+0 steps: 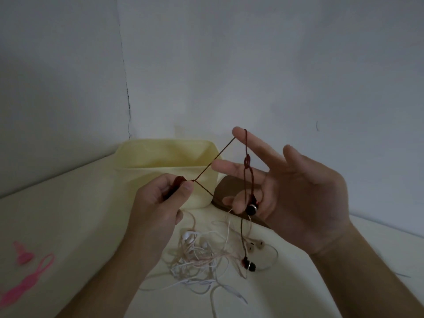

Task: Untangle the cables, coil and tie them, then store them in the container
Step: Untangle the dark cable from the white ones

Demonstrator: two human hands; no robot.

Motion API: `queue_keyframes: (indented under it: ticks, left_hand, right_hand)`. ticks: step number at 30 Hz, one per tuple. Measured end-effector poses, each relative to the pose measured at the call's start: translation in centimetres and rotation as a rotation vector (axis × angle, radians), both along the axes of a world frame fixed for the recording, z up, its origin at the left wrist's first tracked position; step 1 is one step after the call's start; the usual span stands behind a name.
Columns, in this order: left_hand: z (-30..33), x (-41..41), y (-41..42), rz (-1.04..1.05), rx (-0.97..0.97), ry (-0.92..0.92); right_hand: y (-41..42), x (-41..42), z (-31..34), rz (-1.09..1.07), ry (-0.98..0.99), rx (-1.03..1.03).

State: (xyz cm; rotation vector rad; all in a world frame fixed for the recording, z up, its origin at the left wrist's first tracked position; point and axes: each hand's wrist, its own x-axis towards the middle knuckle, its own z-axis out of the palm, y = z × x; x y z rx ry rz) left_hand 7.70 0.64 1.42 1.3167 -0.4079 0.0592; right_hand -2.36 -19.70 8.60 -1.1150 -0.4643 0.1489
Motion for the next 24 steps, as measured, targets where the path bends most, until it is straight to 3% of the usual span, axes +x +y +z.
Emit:
queue_keyframes:
  ticks: [14,24]
  left_hand:
    - [-0.4,1.0,0.3,0.086,0.039,0.100]
    - [-0.7,1.3,0.2,0.131,0.070,0.142]
  right_hand:
    - [0.7,-0.2,0.2,-0.087,-0.108,-0.067]
    - [1.1,-0.7,0.5,-0.086,-0.050,-0.123]
